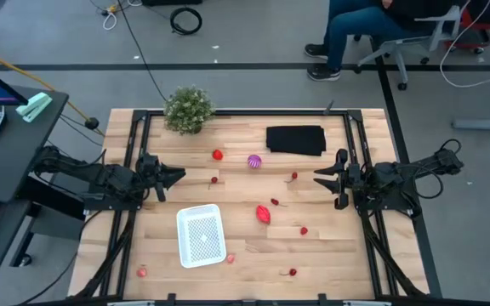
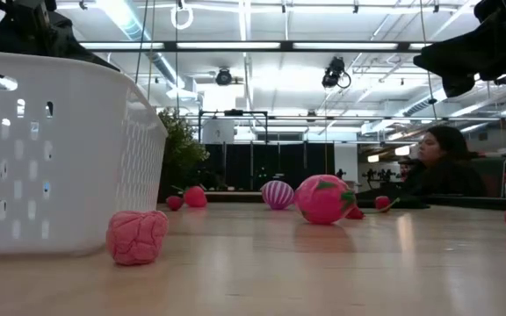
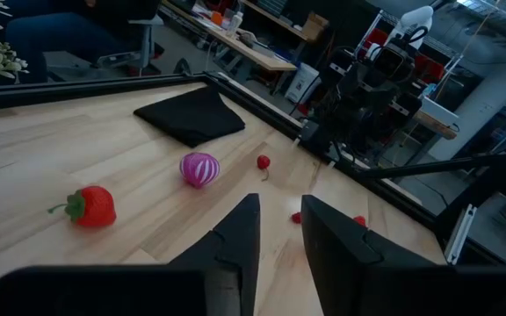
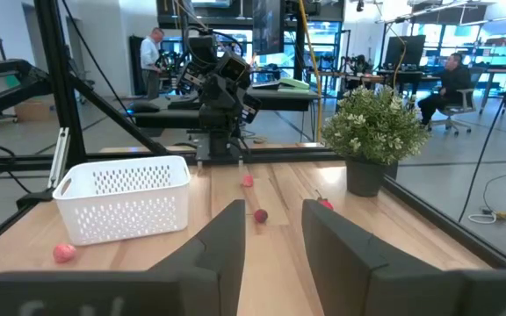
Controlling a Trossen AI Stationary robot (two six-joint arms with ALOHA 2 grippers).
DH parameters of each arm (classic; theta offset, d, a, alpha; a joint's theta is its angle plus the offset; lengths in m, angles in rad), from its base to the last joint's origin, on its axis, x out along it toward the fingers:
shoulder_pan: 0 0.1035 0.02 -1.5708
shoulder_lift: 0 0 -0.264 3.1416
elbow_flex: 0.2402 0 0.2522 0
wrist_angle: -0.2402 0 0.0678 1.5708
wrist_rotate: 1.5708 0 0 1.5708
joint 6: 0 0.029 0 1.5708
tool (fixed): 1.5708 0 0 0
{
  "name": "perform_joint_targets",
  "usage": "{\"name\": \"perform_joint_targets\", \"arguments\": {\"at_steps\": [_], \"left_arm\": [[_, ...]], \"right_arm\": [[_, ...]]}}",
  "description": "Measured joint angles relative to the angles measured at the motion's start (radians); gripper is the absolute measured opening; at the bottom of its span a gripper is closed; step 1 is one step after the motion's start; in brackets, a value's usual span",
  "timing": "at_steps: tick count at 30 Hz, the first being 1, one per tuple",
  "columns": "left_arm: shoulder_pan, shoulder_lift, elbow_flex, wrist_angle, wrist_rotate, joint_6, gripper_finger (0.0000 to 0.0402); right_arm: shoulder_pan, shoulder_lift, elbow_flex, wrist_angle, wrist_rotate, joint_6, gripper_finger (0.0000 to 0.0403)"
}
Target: Pick and placing Produce into tupperware
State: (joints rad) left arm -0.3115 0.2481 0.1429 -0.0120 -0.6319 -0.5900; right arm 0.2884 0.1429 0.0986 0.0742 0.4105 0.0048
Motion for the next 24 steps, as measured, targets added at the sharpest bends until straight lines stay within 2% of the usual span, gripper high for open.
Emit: {"name": "perform_joint_targets", "arguments": {"at_steps": [9, 24], "left_arm": [[0.0, 0.0, 0.0, 0.0, 0.0, 0.0, 0.0085], [0.0, 0.0, 0.0, 0.0, 0.0, 0.0, 0.0094]], "right_arm": [[0.0, 0.0, 0.0, 0.0, 0.0, 0.0, 0.0123], [0.0, 0.0, 0.0, 0.0, 0.0, 0.0, 0.0123]]}}
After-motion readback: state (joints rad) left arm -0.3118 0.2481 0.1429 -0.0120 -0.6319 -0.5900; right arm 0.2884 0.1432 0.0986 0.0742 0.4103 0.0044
